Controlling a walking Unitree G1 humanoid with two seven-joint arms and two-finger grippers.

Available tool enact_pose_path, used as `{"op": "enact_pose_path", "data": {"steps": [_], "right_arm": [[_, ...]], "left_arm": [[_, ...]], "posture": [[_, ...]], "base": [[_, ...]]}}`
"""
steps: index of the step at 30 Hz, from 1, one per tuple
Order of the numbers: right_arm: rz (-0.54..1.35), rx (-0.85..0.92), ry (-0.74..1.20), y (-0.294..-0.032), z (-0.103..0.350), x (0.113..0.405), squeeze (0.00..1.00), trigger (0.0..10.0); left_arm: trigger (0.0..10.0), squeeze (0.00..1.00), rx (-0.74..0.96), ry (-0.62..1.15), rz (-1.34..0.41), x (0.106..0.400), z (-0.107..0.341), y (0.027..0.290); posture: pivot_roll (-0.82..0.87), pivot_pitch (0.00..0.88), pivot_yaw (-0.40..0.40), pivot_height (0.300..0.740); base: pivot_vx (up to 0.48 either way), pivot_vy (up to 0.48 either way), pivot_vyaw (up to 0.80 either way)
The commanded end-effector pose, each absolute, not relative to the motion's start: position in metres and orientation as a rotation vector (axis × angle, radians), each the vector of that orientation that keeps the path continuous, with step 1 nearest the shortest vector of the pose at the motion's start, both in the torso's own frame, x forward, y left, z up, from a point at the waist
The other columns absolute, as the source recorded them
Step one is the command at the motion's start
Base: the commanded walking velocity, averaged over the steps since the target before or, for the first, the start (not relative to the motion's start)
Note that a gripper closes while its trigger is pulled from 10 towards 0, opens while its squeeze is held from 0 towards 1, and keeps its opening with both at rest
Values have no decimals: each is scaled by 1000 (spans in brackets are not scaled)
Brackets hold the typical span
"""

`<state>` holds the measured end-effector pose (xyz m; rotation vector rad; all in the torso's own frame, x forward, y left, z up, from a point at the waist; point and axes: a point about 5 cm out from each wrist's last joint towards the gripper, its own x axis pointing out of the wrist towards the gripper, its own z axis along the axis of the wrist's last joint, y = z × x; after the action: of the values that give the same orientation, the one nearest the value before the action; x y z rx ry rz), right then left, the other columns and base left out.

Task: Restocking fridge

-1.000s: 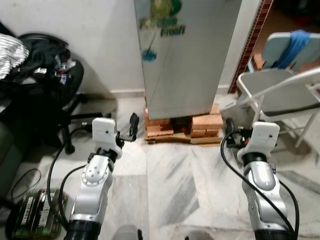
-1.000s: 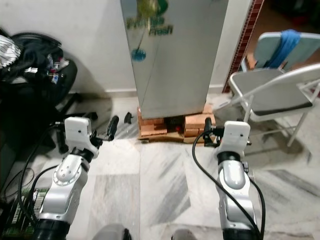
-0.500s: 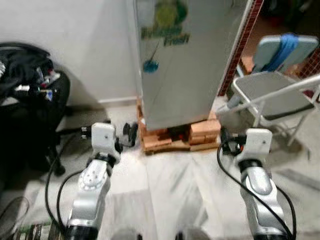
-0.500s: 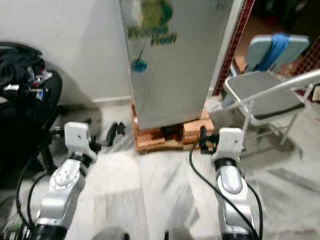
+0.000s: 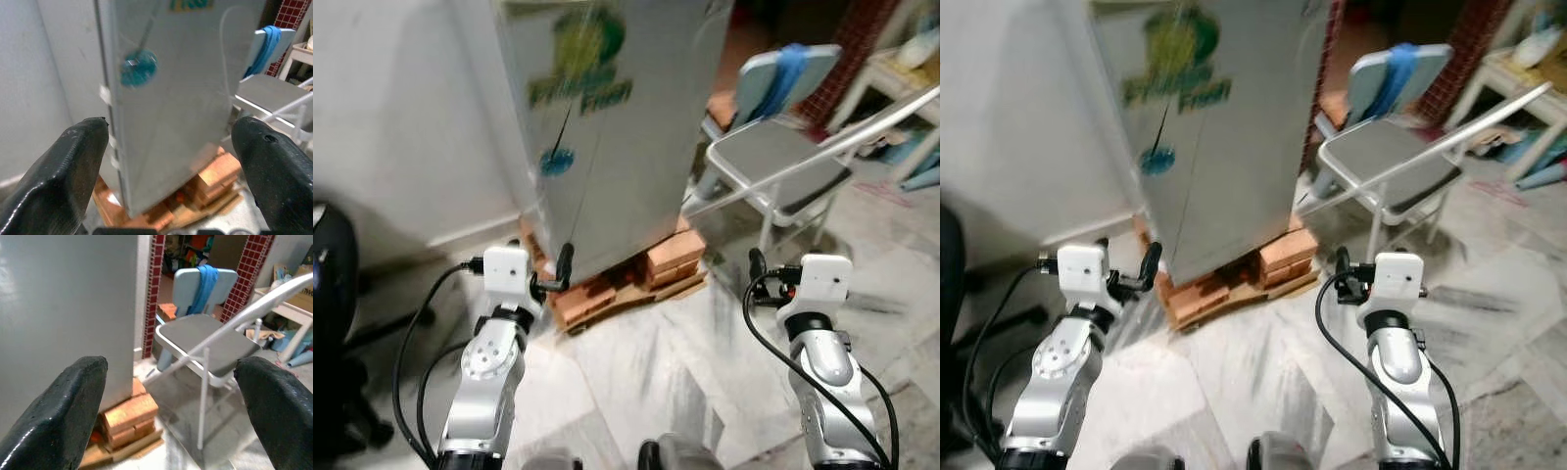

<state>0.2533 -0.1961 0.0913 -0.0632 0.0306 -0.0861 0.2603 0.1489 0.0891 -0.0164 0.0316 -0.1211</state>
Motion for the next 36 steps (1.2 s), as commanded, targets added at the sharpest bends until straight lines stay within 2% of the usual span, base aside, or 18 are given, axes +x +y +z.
{"op": "enact_pose_path", "data": {"steps": [1, 5, 28, 32, 36], "right_arm": [[-73, -53, 26, -192, 93, 254, 0, 10000], [-67, -51, 25, -191, 93, 256, 0, 10000], [-67, -63, 32, -190, 90, 258, 0, 10000], [-69, -51, 32, -189, 90, 259, 0, 10000], [-66, -56, 31, -189, 90, 259, 0, 10000]], "left_arm": [[10000, 0, -17, 42, -101, 259, 89, 154], [10000, 0, -32, 60, -94, 257, 87, 154], [10000, 0, 16, 81, -89, 248, 84, 164], [10000, 0, 22, 55, -114, 251, 89, 162], [10000, 0, 19, 55, -116, 251, 89, 160]], "posture": [[11, 92, -5, 740], [15, 94, -6, 740], [31, 90, -3, 740], [31, 90, -2, 740], [31, 89, -1, 740]], "base": [[311, 368, -800], [141, 431, -725], [0, 480, 0], [154, 373, -767], [71, 0, -800]]}}
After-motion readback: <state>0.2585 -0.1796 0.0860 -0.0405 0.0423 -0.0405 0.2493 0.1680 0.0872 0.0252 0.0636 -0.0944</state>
